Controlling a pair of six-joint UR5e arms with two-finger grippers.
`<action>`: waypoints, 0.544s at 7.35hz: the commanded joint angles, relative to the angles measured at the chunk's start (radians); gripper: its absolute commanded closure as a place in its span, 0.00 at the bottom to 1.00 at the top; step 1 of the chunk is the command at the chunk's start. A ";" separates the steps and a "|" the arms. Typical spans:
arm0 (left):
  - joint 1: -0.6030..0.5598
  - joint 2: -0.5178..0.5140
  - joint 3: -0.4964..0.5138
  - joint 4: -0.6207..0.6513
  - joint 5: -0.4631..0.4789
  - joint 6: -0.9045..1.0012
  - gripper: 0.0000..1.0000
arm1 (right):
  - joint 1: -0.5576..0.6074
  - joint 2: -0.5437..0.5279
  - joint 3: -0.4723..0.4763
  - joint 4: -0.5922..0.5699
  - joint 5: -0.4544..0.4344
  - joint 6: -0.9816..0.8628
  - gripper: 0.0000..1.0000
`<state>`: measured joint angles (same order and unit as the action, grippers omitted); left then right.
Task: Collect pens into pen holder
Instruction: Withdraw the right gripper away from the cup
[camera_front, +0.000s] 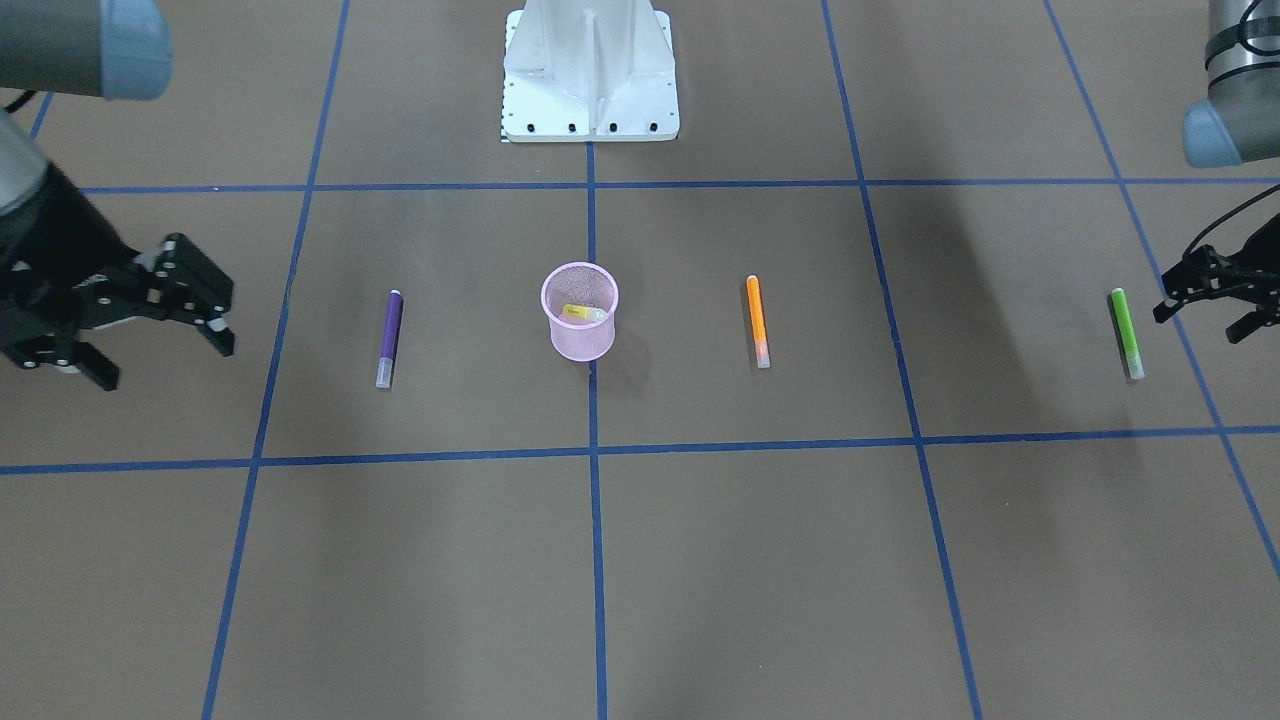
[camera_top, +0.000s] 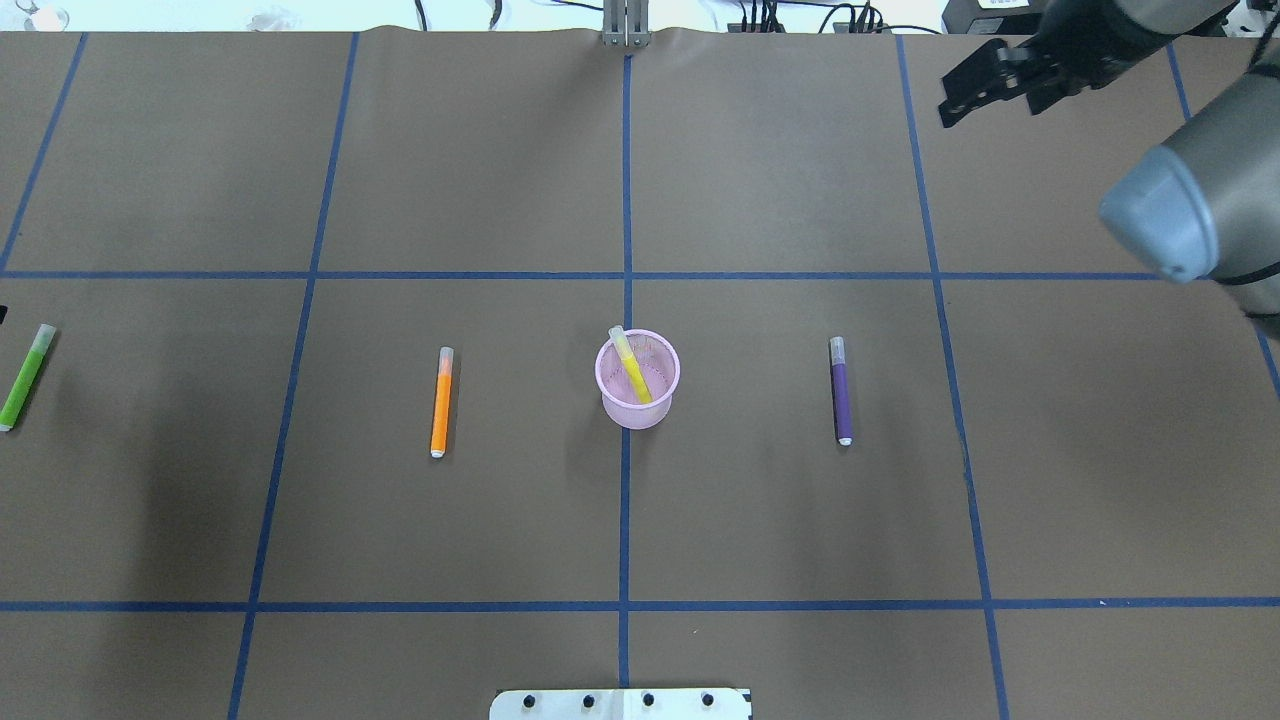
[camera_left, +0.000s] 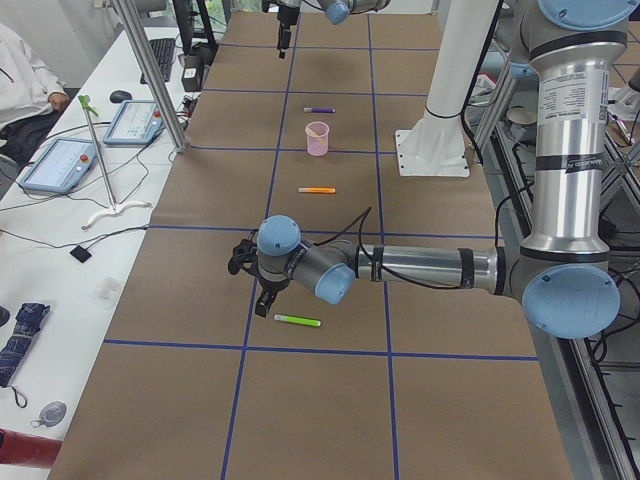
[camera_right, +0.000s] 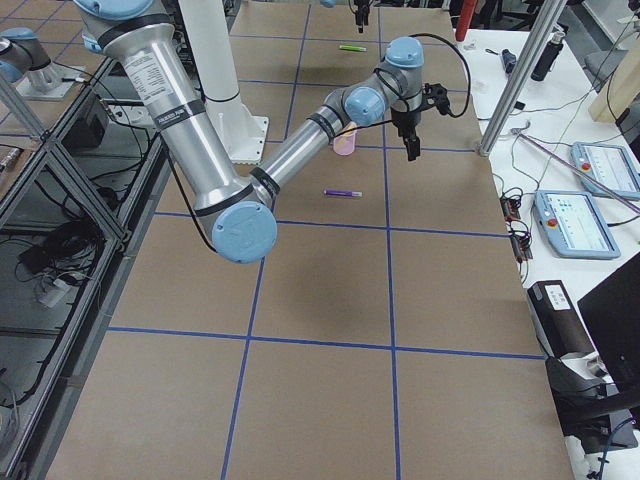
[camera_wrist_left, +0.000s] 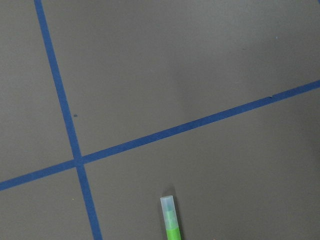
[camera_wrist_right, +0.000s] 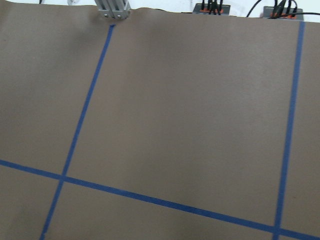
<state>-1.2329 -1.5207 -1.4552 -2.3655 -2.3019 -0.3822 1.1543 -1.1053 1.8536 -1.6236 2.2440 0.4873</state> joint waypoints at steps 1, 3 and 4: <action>0.046 -0.002 0.059 -0.066 0.052 -0.041 0.16 | 0.111 -0.068 -0.002 -0.068 0.048 -0.249 0.00; 0.079 -0.001 0.065 -0.067 0.076 -0.043 0.25 | 0.116 -0.077 -0.002 -0.068 0.057 -0.251 0.00; 0.091 -0.001 0.076 -0.067 0.094 -0.043 0.26 | 0.117 -0.102 -0.005 -0.062 0.057 -0.256 0.00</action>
<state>-1.1601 -1.5218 -1.3906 -2.4314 -2.2298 -0.4239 1.2672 -1.1838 1.8507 -1.6892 2.2989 0.2410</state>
